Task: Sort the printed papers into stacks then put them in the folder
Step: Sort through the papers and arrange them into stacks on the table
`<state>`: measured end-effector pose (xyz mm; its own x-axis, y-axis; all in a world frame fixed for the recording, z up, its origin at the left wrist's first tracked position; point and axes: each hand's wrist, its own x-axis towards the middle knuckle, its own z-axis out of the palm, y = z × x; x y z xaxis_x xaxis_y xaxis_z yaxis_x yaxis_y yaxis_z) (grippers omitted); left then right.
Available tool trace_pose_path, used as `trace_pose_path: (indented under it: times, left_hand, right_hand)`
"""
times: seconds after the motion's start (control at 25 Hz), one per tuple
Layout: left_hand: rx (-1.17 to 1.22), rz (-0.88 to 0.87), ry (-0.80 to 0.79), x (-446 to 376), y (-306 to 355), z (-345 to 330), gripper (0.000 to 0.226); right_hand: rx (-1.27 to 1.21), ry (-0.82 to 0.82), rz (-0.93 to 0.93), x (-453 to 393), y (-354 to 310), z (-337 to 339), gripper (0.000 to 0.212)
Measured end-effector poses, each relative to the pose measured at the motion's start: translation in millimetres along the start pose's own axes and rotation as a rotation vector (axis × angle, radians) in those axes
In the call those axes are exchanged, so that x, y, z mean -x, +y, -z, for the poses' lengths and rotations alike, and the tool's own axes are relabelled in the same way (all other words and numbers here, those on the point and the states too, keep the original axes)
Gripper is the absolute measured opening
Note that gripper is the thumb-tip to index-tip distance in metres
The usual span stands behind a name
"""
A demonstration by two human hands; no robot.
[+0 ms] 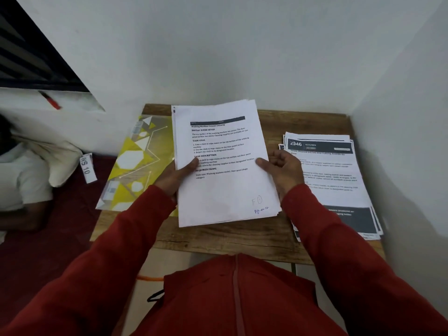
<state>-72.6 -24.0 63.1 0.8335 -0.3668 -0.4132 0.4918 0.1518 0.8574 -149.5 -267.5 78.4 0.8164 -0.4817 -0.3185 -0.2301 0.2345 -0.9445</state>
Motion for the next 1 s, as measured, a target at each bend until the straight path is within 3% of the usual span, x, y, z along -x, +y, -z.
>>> trace_pose_path:
  times: [0.24, 0.52, 0.68, 0.8, 1.0]
  left_hand:
    - [0.001, -0.048, 0.01, 8.8, -0.5, 20.0, 0.046]
    - [0.018, -0.079, 0.117, 9.9, 5.2, 36.9, 0.033]
    - [0.008, -0.083, 0.134, 11.7, 5.7, 53.0, 0.033]
    - [0.015, -0.102, 0.148, 15.8, 10.0, 62.1, 0.028]
    - [0.025, -0.111, 0.136, 21.5, 15.9, 66.9, 0.031]
  right_hand:
    - [0.051, 0.026, 0.011, -10.6, 9.6, -9.6, 0.009]
    - [-0.011, 0.017, 0.04, -13.5, 6.7, -1.8, 0.011]
    - [0.2, 0.134, 0.084, -28.0, 7.6, 37.7, 0.01]
    - [0.499, 0.26, 0.122, -37.8, 15.7, 71.7, 0.026]
    - [0.798, 0.356, 0.011, -45.9, 41.4, 101.5, 0.043]
